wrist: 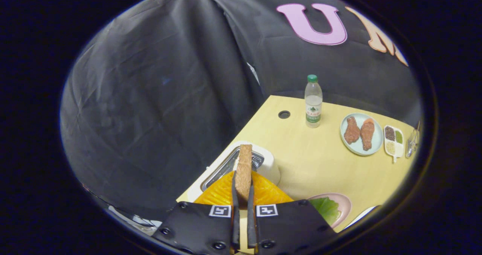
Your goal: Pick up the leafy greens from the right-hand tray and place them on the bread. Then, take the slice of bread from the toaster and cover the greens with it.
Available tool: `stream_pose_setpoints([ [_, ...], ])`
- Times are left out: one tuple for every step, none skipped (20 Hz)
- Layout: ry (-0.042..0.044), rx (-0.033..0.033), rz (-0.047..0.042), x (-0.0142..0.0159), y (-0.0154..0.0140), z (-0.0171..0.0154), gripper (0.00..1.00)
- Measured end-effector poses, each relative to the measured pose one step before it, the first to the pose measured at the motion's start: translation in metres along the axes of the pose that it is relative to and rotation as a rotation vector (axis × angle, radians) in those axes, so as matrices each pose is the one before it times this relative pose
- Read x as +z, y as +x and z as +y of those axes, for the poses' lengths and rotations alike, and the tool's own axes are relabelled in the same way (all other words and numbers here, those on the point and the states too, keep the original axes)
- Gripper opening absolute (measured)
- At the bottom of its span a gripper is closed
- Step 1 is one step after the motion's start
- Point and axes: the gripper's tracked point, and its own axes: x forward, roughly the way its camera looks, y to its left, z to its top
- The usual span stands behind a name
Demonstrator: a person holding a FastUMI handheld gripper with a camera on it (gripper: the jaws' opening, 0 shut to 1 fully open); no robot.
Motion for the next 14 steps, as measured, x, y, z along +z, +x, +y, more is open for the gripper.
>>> stream_pose_setpoints([
  [0.00364, 0.00266, -0.00633, 0.00164, -0.00447, -0.00452, 0.1],
  [0.00448, -0.00291, -0.01035, -0.00083, -0.00542, -0.00556, 0.1],
  [0.00311, -0.00754, -0.00422, -0.00031, -0.0058, -0.00753, 0.1],
  [0.00554, -0.01014, -0.00315, -0.00374, -0.00666, -0.00753, 0.1],
  [0.01411, -0.00515, -0.00453, -0.00187, -0.0057, -0.00868, 0.1],
  [0.01749, -0.00084, 0.00131, -0.00523, -0.00384, -0.00464, 0.1],
  [0.0161, -0.01139, -0.00144, -0.00309, -0.0037, -0.01003, 0.1],
  [0.01228, -0.01456, 0.00065, -0.00407, -0.00227, -0.01183, 0.1],
  [0.01287, -0.01384, -0.00113, -0.00363, -0.00174, -0.01144, 0.1],
  [0.0135, -0.00837, -0.00001, -0.00645, -0.00038, -0.00789, 0.1],
  [0.0148, -0.00519, 0.00221, -0.00578, 0.00032, -0.00943, 0.1],
  [0.01576, -0.00534, 0.00452, -0.00576, 0.00069, -0.00969, 0.1],
  [0.01769, -0.00606, 0.00705, -0.00551, 0.00149, -0.00912, 0.1],
  [0.01929, -0.00405, 0.007, -0.00613, 0.00101, -0.00731, 0.1],
])
